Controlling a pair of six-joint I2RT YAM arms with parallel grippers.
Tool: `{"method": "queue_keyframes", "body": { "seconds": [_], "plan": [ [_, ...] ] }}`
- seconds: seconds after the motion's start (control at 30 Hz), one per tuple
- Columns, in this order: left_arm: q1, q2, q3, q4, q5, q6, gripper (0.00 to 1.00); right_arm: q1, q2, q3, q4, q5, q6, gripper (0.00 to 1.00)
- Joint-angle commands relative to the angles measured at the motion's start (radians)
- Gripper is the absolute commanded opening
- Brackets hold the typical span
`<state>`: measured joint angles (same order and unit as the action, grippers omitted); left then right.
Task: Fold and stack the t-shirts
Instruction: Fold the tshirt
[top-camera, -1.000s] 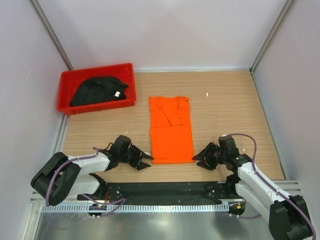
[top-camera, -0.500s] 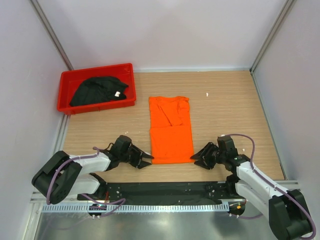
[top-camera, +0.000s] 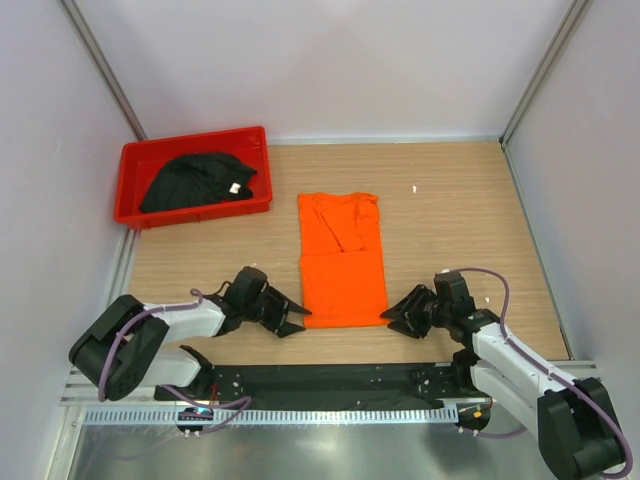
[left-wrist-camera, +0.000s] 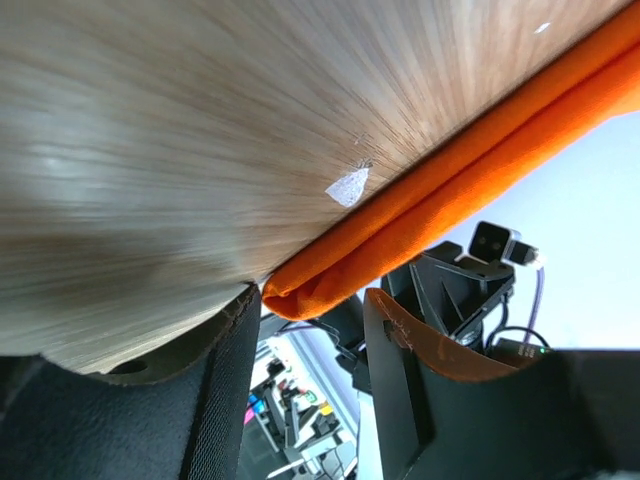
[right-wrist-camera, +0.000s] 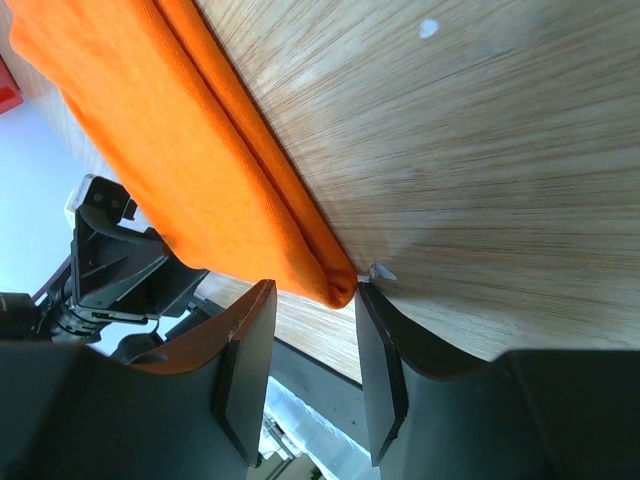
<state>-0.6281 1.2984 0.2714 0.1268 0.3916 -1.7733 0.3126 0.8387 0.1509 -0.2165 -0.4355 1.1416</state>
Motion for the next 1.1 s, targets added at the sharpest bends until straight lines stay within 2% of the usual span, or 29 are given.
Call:
{"method": "queue_keyframes", "body": {
  "seconds": [0.0,0.13,0.47,0.9,1.0,1.07],
  "plan": [
    [-0.015,0.071,-0.003,-0.179,-0.048,0.060,0.48,0.005,0.025,-0.030,-0.043,0.089,-0.009,0.44],
    [-0.024,0.125,0.025,-0.199,-0.033,0.072,0.45,0.005,0.030,-0.033,-0.041,0.092,-0.009,0.43],
    [-0.024,0.072,0.012,-0.273,-0.082,0.051,0.44,0.005,0.045,-0.031,-0.035,0.096,-0.008,0.42],
    [-0.022,0.101,-0.001,-0.243,-0.096,0.029,0.43,0.008,0.085,-0.028,-0.009,0.092,-0.010,0.39],
    [-0.022,0.102,-0.008,-0.243,-0.102,0.026,0.40,0.008,0.082,-0.030,-0.007,0.093,-0.008,0.39],
    [-0.022,0.090,-0.017,-0.243,-0.111,0.023,0.35,0.008,0.080,-0.033,-0.007,0.098,-0.008,0.39]
  ]
}}
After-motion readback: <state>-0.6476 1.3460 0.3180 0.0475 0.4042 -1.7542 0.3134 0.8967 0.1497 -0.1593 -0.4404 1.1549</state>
